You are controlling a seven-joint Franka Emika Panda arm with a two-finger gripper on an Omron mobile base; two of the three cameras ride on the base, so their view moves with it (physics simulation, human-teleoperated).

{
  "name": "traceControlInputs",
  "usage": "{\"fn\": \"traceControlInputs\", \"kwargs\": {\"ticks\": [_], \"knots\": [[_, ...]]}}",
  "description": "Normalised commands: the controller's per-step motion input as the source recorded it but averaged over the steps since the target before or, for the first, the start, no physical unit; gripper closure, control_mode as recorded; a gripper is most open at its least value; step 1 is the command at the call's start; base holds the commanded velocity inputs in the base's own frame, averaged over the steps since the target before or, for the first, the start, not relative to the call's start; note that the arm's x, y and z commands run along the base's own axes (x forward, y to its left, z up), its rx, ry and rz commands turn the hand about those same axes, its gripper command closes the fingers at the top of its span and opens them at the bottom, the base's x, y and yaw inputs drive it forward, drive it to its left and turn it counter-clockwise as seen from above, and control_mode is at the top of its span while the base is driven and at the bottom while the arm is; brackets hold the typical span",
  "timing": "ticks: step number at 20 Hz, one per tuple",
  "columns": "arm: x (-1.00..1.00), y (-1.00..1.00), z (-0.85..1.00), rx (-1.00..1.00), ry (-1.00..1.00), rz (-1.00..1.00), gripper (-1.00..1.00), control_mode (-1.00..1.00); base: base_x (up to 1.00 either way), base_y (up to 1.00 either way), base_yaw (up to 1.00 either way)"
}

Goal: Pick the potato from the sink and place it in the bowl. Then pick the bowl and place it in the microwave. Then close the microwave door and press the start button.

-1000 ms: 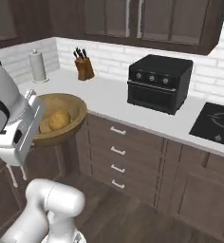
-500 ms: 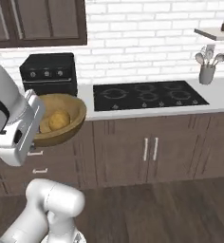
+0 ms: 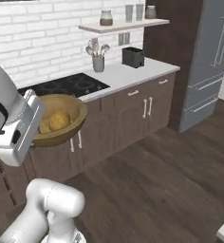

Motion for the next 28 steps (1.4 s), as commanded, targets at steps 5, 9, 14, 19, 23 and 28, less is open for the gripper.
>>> {"fn": "traceControlInputs", "kwargs": {"ticks": [5, 9, 14, 19, 23, 28], "knots": [[0.00, 0.00, 0.00, 0.00, 0.00, 0.00, 1.00, 1.00, 0.00, 0.00, -0.69], [0.00, 0.00, 0.00, 0.00, 0.00, 0.00, 1.00, 1.00, 0.03, 0.08, -0.69], [0.00, 0.00, 0.00, 0.00, 0.00, 0.00, 1.00, 1.00, 0.02, 0.01, -0.70], [0.00, 0.00, 0.00, 0.00, 0.00, 0.00, 1.00, 1.00, 0.00, -0.12, -0.71], [0.00, 0.00, 0.00, 0.00, 0.00, 0.00, 1.00, 1.00, 0.00, -0.27, -0.66], [0.00, 0.00, 0.00, 0.00, 0.00, 0.00, 1.00, 1.00, 0.00, -0.31, -0.64]]}}
